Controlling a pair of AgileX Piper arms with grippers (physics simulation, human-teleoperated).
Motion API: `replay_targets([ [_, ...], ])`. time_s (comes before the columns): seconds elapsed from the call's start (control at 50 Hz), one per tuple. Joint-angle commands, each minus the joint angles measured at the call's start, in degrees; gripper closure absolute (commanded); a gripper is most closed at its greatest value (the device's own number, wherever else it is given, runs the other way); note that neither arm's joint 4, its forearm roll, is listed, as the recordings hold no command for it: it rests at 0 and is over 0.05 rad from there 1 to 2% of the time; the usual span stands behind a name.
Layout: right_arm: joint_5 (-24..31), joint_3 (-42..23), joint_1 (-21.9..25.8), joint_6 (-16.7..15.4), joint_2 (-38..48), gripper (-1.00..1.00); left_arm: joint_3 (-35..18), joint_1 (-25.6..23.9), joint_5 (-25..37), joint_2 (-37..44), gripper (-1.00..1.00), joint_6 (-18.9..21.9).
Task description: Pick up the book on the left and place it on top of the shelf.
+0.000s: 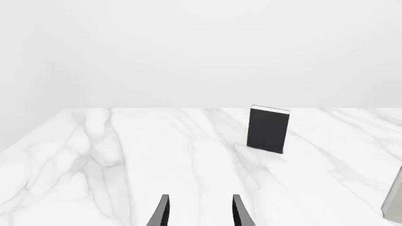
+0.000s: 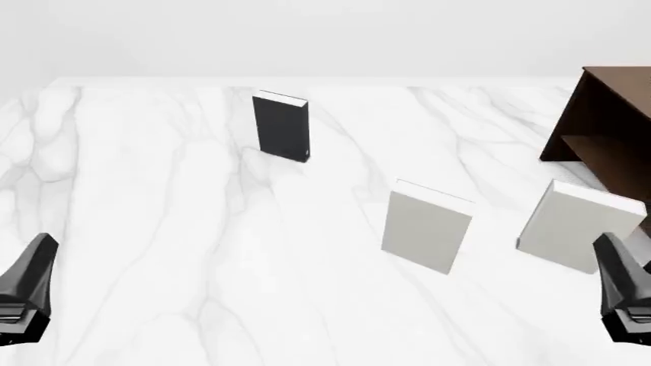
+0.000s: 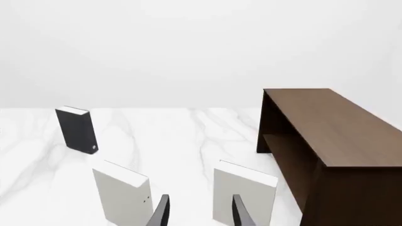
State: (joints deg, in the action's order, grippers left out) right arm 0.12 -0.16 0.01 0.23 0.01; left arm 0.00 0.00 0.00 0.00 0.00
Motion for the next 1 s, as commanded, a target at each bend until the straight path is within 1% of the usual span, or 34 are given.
replay_targets([
  [0.02,0.5,-0.4,0.0,0.9,0.0,-1.00,0.0,0.0,0.0,0.0,-1.00,0.0],
  [0.18,1.1,-2.1,0.8,1.5,0.0,-1.00,0.0,0.0,0.0,0.0,-1.00,0.0],
  [0.24,2.4,-3.7,1.0,2.2,0.0,-1.00,0.0,0.0,0.0,0.0,-1.00,0.0],
  [0.3,3.5,-5.3,1.4,2.0,0.0,-1.00,0.0,0.0,0.0,0.0,-1.00,0.0],
  [0.38,7.6,-10.5,2.5,2.6,0.2,-1.00,0.0,0.0,0.0,0.0,-1.00,0.0],
  [0.4,7.6,-10.5,2.5,2.6,0.2,-1.00,0.0,0.0,0.0,0.0,-1.00,0.0],
  [0.42,8.4,-12.8,4.0,1.2,1.4,-1.00,0.0,0.0,0.0,0.0,-1.00,0.0],
  [0.46,7.8,-13.5,4.4,0.8,2.6,-1.00,0.0,0.0,0.0,0.0,-1.00,0.0],
  [0.48,6.5,-15.4,4.2,0.6,5.9,-1.00,0.0,0.0,0.0,0.0,-1.00,0.0],
  [0.52,6.0,-17.1,4.7,0.7,8.1,-1.00,0.0,0.0,0.0,0.0,-1.00,0.0],
  [0.54,5.7,-18.2,5.5,-0.4,9.2,-1.00,0.0,0.0,0.0,0.0,-1.00,0.0],
  [0.58,5.3,-20.2,6.3,-1.0,11.4,-1.00,0.0,0.0,0.0,0.0,-1.00,0.0],
  [0.64,4.5,-22.3,7.7,-2.3,14.4,-1.00,0.0,0.0,0.0,0.0,-1.00,0.0],
  [0.68,4.4,-23.6,8.0,-2.5,15.5,-1.00,0.0,0.0,0.0,0.0,-1.00,0.0],
  [0.72,4.0,-25.1,8.8,-4.1,17.3,-1.00,0.0,0.0,0.0,0.0,-1.00,0.0],
  [0.8,3.6,-27.4,9.3,-4.7,20.3,-1.00,0.0,0.0,0.0,0.0,-1.00,0.0],
  [0.82,3.4,-28.4,9.6,-5.4,21.5,-1.00,0.0,0.0,0.0,0.0,-1.00,0.0],
  [0.86,3.3,-30.2,9.8,-5.6,23.4,-1.00,0.0,0.0,0.0,0.0,-1.00,0.0],
  [0.92,3.0,-33.2,10.6,-6.9,26.9,-1.00,0.0,0.0,0.0,0.0,-1.00,0.0],
  [0.96,2.7,-34.6,11.0,-7.3,28.7,-1.00,0.0,0.0,0.0,0.0,-1.00,0.0],
  [0.98,2.6,-35.4,11.7,-8.2,29.9,-1.00,0.0,0.0,0.0,0.0,-1.00,0.0],
  [1.0,2.6,-35.4,11.7,-8.2,29.9,-1.00,0.0,0.0,0.0,0.0,-1.00,0.0],
])
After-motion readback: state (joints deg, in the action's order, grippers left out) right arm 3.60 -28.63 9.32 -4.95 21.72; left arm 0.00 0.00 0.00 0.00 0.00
